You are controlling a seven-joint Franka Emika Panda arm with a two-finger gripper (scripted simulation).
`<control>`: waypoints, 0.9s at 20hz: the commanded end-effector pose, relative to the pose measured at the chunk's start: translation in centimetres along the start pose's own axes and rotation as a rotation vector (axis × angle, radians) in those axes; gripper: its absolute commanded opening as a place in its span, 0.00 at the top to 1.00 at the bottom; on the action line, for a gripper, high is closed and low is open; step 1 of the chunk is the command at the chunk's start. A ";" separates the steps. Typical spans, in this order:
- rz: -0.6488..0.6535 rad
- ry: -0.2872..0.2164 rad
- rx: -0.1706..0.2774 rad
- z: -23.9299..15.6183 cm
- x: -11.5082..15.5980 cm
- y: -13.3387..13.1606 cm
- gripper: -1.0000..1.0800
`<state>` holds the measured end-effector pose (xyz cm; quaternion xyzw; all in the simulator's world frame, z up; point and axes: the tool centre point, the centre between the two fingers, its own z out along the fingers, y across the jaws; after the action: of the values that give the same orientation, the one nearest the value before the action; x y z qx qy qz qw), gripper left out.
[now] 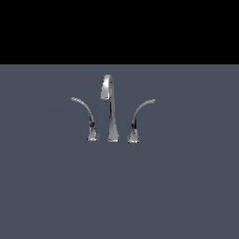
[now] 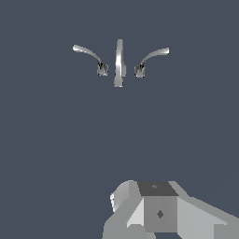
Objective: Turn on the faucet by rotating a designated handle.
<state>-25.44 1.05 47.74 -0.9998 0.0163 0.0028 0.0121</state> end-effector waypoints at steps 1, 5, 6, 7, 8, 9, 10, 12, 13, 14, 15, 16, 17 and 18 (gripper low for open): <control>0.000 0.000 0.000 0.0 0.0 0.0 1.00; 0.010 0.000 0.000 0.2 0.2 -0.1 1.00; 0.016 0.000 0.000 0.3 0.3 -0.2 1.00; 0.023 0.000 0.000 0.4 0.4 -0.2 1.00; 0.031 0.000 0.000 0.6 0.6 -0.3 1.00; 0.041 0.001 0.000 0.8 0.8 -0.4 1.00; 0.052 0.001 0.000 1.0 1.0 -0.5 1.00; 0.077 0.001 0.000 1.5 1.5 -0.7 1.00; 0.092 0.001 0.000 1.8 1.8 -0.9 1.00; 0.108 0.001 0.000 2.1 2.1 -1.0 1.00; 0.126 0.002 0.000 2.4 2.4 -1.1 1.00; 0.145 0.002 0.000 2.8 2.8 -1.3 1.00; 0.165 0.002 0.000 3.2 3.2 -1.4 1.00; 0.186 0.002 0.000 3.6 3.7 -1.6 1.00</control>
<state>-22.35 2.36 44.75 -0.9955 0.0941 0.0026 0.0117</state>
